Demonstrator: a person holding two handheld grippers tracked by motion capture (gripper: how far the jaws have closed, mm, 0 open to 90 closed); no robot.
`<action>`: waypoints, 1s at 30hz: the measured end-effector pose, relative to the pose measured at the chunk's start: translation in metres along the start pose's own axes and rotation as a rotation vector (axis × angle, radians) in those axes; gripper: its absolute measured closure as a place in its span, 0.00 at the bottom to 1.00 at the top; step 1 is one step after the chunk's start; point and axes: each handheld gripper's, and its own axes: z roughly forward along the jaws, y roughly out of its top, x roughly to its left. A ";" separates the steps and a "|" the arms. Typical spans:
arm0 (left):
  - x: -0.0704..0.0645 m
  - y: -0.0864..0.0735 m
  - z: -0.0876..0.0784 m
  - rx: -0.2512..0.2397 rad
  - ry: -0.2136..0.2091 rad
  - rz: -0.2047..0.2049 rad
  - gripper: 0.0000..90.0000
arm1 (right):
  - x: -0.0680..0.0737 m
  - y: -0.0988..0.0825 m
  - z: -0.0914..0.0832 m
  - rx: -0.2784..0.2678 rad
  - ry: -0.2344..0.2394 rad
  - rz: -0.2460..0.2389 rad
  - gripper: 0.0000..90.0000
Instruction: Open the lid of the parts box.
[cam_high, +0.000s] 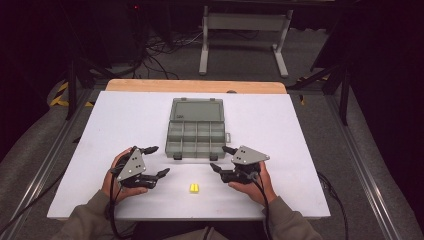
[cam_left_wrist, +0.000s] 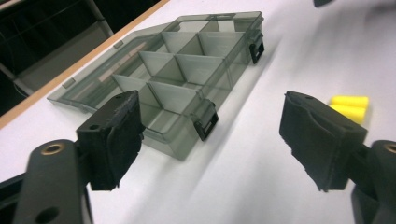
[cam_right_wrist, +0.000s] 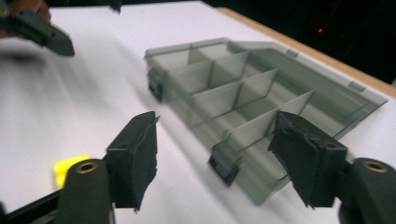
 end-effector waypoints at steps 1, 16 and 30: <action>-0.002 -0.003 -0.003 -0.002 -0.012 -0.014 0.20 | 0.006 -0.002 0.001 0.028 0.035 -0.010 0.29; -0.018 -0.026 -0.024 0.047 -0.053 -0.048 0.07 | 0.026 -0.010 0.014 0.168 0.241 -0.062 0.26; -0.021 -0.039 -0.044 0.059 -0.050 -0.069 0.06 | 0.043 -0.012 0.036 0.229 0.333 -0.117 0.34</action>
